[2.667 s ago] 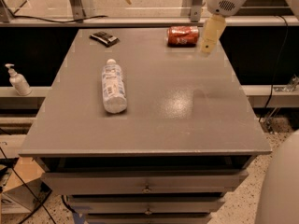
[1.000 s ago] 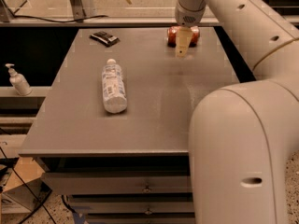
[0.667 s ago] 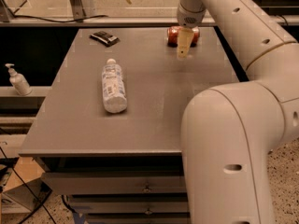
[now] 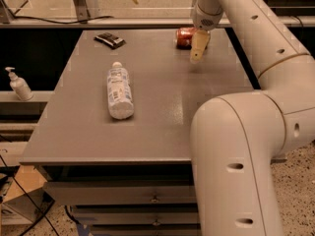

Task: Place coke can upright

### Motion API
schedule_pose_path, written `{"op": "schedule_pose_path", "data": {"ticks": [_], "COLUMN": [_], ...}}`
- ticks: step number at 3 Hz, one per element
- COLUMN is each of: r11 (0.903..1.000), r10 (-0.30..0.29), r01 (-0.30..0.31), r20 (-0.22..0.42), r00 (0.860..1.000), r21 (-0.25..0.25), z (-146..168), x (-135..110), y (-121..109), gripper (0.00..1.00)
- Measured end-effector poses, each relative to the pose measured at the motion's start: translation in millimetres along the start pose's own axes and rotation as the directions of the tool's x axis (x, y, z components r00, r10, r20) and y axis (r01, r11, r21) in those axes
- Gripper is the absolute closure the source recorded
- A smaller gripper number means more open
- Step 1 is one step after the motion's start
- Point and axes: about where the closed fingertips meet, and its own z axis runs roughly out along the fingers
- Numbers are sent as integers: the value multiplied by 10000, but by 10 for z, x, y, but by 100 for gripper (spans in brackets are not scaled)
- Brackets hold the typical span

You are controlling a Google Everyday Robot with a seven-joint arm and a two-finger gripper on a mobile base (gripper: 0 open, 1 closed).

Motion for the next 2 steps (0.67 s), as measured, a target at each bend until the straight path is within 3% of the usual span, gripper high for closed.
{"op": "schedule_pose_path", "data": {"ticks": [2], "r11": [9994], "r10": [-340], "r01": [346], "r20": [677], "r00": [9971], "r21": [-81], "z": [58], "x": [4], "y": [-22], "gripper": [0]}}
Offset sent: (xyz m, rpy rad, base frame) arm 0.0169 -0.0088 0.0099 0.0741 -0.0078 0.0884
